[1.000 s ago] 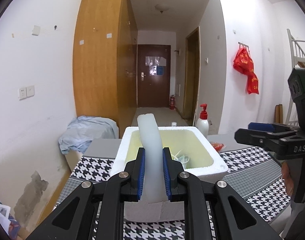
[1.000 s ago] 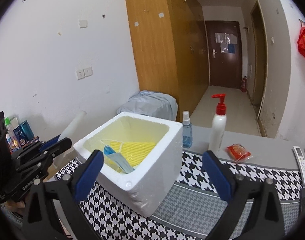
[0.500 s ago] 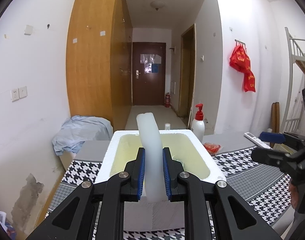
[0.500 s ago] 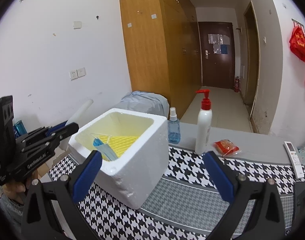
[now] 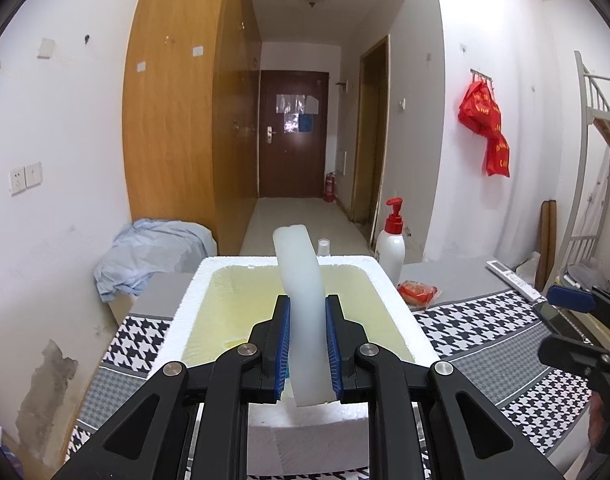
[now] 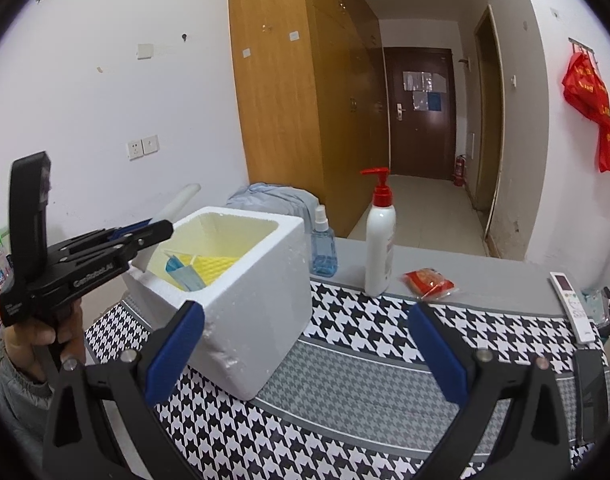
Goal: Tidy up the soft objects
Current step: 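Lower the white foam stick into the foam box and open the left gripper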
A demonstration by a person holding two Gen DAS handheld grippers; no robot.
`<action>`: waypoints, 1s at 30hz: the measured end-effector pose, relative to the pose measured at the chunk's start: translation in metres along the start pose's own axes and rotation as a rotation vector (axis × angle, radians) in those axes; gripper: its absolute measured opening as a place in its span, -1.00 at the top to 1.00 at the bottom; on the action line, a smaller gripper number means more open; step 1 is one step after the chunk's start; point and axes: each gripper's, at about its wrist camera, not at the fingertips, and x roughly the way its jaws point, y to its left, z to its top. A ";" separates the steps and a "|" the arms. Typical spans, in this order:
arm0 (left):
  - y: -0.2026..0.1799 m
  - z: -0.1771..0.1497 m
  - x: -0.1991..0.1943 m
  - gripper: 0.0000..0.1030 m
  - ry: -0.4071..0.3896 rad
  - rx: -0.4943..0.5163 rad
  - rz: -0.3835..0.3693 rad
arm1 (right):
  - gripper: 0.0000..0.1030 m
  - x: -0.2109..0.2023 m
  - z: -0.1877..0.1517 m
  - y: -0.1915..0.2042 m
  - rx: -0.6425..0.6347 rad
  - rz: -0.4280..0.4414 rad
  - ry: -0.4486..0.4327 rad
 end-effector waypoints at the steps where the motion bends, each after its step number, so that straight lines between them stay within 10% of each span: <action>1: 0.000 0.001 0.002 0.65 0.005 -0.003 -0.002 | -0.99 -0.001 -0.001 -0.001 0.001 -0.003 -0.001; 14: -0.003 0.002 0.015 0.46 0.027 -0.002 0.002 | -0.99 -0.006 -0.005 -0.004 0.014 -0.017 -0.003; 19: -0.003 0.002 0.004 -0.70 -0.009 -0.017 -0.011 | -0.99 -0.012 -0.006 -0.005 0.018 -0.019 -0.016; 30: -0.011 -0.002 -0.020 -0.97 -0.072 0.002 0.020 | -0.99 -0.016 -0.010 -0.003 0.033 -0.005 -0.029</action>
